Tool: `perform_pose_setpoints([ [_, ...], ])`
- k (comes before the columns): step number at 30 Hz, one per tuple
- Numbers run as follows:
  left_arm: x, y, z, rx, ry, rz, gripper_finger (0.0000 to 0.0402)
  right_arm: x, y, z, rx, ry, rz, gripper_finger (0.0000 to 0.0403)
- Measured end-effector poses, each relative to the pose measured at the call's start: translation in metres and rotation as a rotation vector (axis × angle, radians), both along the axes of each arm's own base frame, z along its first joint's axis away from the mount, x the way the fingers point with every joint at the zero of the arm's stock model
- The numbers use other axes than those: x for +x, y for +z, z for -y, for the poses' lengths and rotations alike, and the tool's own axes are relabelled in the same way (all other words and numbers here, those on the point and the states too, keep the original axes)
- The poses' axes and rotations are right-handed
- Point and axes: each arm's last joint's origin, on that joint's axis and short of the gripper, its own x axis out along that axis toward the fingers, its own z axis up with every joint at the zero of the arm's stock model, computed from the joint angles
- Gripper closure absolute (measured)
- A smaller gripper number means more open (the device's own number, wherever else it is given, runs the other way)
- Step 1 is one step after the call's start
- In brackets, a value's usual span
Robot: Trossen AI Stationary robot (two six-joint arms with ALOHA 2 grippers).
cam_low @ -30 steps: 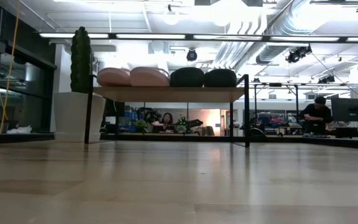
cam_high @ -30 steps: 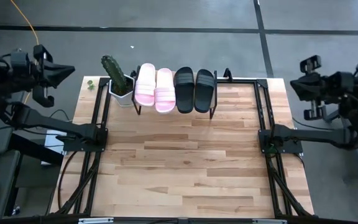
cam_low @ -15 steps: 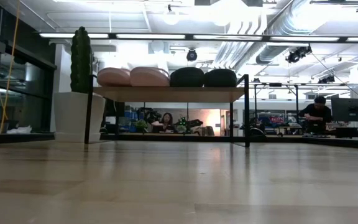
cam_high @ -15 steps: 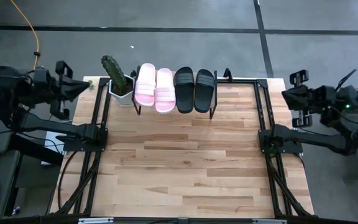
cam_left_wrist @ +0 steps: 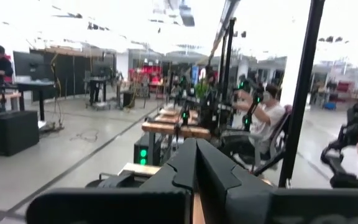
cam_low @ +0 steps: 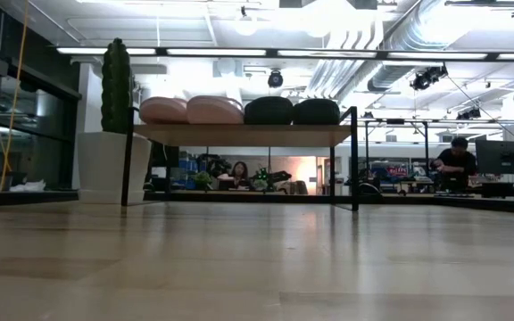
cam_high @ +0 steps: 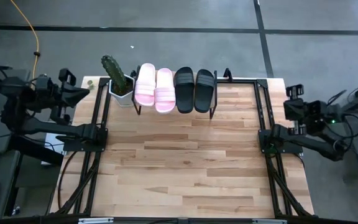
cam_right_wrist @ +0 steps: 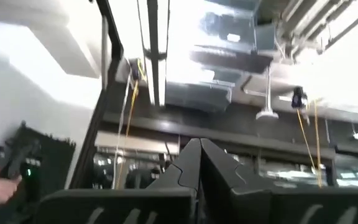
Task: Pick and place slides into the shelf
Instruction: Return to Home Position
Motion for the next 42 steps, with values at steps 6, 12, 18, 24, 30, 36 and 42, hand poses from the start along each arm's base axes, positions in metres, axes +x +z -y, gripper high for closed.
perform_pose_setpoints([
  [6, -0.006, -0.025, 0.000, -0.008, 0.018, 0.050, 0.0401, 0.016, -0.016, 0.006, 0.043, 0.007, -0.014, 0.0403],
  [12, -0.004, -0.054, 0.000, -0.011, 0.018, 0.078, 0.0401, 0.027, -0.035, 0.011, 0.048, -0.027, 0.006, 0.0403],
  [18, 0.001, -0.078, -0.001, -0.009, 0.019, 0.121, 0.0400, 0.042, -0.069, 0.017, 0.095, -0.048, 0.042, 0.0403],
  [24, 0.010, -0.101, -0.002, -0.041, 0.016, 0.120, 0.0399, 0.046, -0.097, 0.019, 0.106, -0.033, 0.136, 0.0403],
  [30, 0.022, -0.117, -0.003, -0.056, 0.013, 0.114, 0.0399, 0.048, -0.099, 0.019, 0.115, -0.015, 0.102, 0.0403],
  [36, 0.033, -0.132, -0.004, -0.072, 0.012, 0.077, 0.0401, 0.051, -0.101, 0.020, 0.119, -0.030, 0.072, 0.0403],
  [42, 0.039, -0.141, -0.005, -0.091, 0.010, 0.049, 0.0401, 0.052, -0.103, 0.021, 0.128, -0.046, 0.047, 0.0403],
])
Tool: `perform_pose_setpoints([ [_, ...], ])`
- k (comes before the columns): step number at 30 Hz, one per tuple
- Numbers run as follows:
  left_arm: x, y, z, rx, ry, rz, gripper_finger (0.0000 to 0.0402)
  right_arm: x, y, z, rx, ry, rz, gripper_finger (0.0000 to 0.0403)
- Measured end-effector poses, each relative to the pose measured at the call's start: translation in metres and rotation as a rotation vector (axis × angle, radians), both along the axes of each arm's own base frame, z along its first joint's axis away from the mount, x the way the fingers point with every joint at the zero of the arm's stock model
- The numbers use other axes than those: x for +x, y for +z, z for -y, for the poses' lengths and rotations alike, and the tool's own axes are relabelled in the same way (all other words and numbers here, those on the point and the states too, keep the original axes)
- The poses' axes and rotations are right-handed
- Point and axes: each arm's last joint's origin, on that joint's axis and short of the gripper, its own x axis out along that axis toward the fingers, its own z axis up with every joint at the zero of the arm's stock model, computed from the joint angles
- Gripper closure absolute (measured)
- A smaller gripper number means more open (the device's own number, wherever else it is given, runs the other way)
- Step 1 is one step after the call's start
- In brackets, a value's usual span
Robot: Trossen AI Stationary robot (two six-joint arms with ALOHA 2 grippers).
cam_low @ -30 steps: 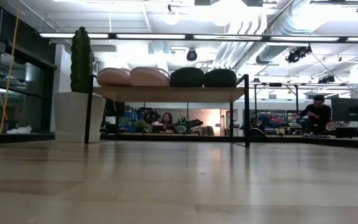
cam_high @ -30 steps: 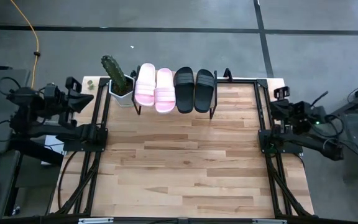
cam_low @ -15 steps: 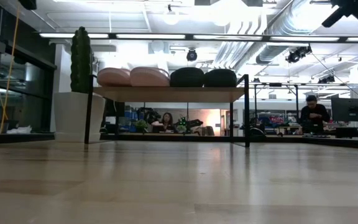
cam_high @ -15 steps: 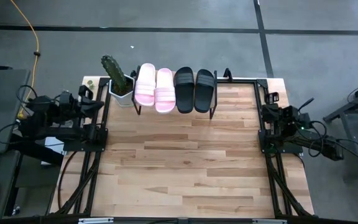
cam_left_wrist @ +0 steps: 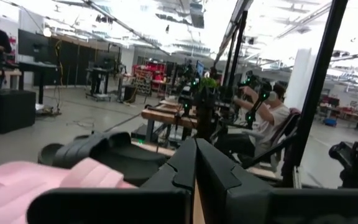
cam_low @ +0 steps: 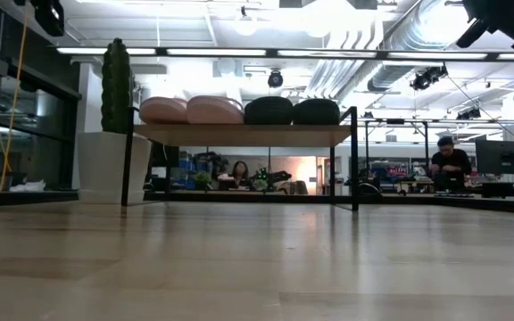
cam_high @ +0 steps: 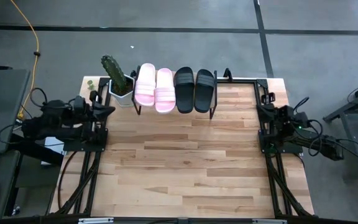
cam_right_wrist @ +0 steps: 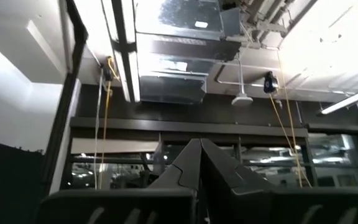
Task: Pick and place slides into the shelf
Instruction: Return to Home Position
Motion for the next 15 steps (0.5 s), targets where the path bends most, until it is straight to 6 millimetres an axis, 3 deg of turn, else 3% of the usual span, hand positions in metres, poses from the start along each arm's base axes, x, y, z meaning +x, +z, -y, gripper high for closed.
perform_pose_setpoints([
  [8, 0.018, -0.029, -0.002, -0.035, -0.007, -0.062, 0.0401, 0.004, -0.005, 0.003, 0.043, -0.045, -0.062, 0.0403],
  [15, 0.031, -0.046, -0.003, -0.044, -0.012, 0.010, 0.0400, 0.005, -0.006, 0.003, 0.043, -0.047, -0.067, 0.0403],
])
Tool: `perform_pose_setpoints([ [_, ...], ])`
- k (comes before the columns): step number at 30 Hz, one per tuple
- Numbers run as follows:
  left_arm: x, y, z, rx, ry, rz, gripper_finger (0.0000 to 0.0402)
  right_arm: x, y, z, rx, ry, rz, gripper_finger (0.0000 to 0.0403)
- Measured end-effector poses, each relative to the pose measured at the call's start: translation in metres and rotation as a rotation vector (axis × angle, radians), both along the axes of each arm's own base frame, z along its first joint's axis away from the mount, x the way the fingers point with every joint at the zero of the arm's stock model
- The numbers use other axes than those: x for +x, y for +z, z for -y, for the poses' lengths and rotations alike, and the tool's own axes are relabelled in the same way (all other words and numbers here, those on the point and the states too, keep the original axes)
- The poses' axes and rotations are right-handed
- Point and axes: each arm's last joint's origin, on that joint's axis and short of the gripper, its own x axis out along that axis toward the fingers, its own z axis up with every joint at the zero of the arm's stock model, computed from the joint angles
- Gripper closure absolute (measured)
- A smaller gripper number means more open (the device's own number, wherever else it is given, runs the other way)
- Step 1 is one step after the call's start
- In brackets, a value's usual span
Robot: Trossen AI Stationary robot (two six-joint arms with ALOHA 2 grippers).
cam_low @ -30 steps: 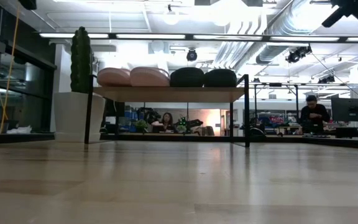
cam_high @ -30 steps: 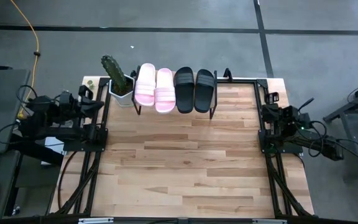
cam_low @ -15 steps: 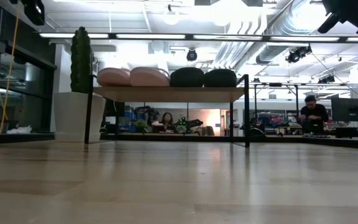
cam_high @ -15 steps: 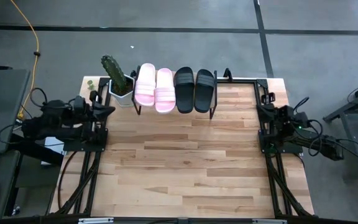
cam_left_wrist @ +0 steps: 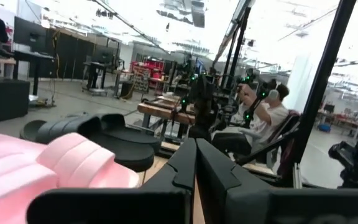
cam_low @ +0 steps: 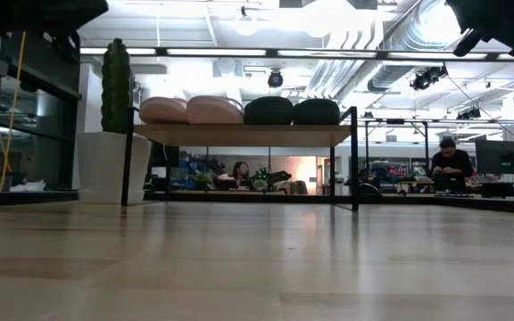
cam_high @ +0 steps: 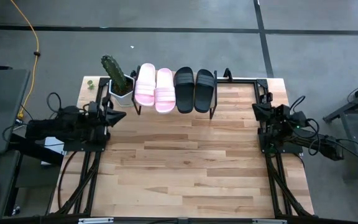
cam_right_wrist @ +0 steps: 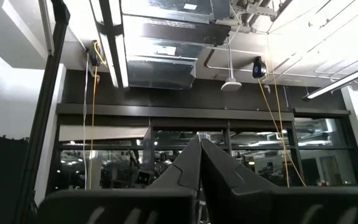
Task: Pick and place slides into the shelf
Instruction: Return to Home Position
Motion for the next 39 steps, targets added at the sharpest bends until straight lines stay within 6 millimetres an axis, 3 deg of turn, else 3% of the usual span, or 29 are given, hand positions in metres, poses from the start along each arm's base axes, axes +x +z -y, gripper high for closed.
perform_pose_setpoints([
  [7, 0.010, -0.026, -0.001, -0.067, -0.013, -0.041, 0.0399, 0.000, 0.000, 0.000, -0.002, -0.001, -0.001, 0.0403],
  [15, 0.022, -0.058, -0.002, -0.087, -0.018, 0.049, 0.0401, 0.000, 0.000, 0.000, 0.000, 0.001, -0.004, 0.0403],
  [29, 0.023, -0.064, -0.002, -0.032, -0.028, -0.027, 0.0401, 0.002, -0.003, 0.001, 0.023, 0.011, -0.039, 0.0403],
  [39, 0.024, -0.073, -0.002, 0.017, -0.020, -0.135, 0.0400, 0.011, -0.017, 0.003, 0.075, 0.009, -0.200, 0.0403],
])
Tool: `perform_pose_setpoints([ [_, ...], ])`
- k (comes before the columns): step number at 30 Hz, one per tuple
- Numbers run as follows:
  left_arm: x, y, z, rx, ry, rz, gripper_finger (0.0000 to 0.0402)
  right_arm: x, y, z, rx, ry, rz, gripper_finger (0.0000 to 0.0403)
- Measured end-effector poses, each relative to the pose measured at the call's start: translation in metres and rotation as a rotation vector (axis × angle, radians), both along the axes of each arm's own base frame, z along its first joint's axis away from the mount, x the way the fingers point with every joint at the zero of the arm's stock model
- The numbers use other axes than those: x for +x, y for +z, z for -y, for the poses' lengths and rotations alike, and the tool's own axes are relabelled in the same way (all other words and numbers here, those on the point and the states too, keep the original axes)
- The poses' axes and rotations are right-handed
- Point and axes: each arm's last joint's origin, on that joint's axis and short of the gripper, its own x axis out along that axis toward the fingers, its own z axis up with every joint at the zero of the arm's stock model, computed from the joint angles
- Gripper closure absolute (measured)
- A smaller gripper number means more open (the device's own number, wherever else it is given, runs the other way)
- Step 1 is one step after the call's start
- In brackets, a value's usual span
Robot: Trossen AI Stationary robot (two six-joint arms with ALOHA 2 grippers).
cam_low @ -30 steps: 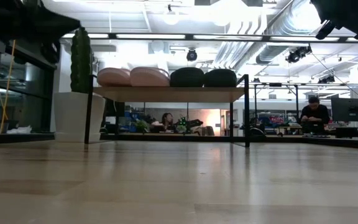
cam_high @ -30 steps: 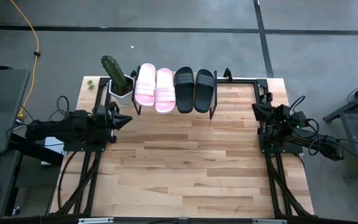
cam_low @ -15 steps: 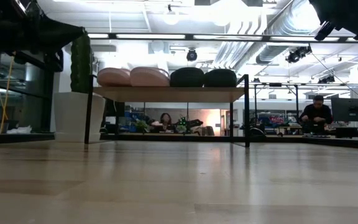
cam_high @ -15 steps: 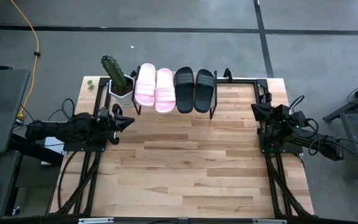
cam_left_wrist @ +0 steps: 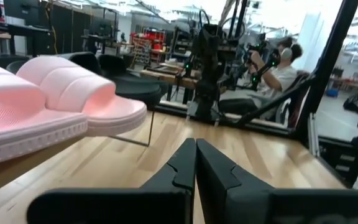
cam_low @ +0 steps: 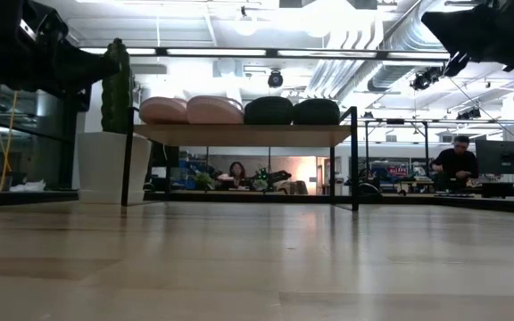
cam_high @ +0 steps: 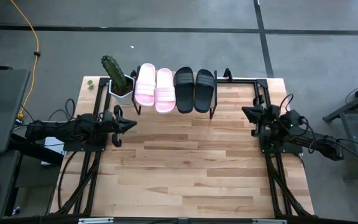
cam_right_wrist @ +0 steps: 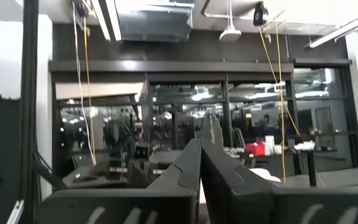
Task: Pick and place slides into the shelf
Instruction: Return to Home Position
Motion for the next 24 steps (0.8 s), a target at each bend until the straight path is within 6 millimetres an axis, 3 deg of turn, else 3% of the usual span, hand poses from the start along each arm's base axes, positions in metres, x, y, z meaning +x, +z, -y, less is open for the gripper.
perform_pose_setpoints([
  [24, 0.000, -0.003, 0.000, 0.023, -0.002, -0.036, 0.0401, 0.008, -0.028, 0.007, 0.069, -0.151, -0.301, 0.0403],
])
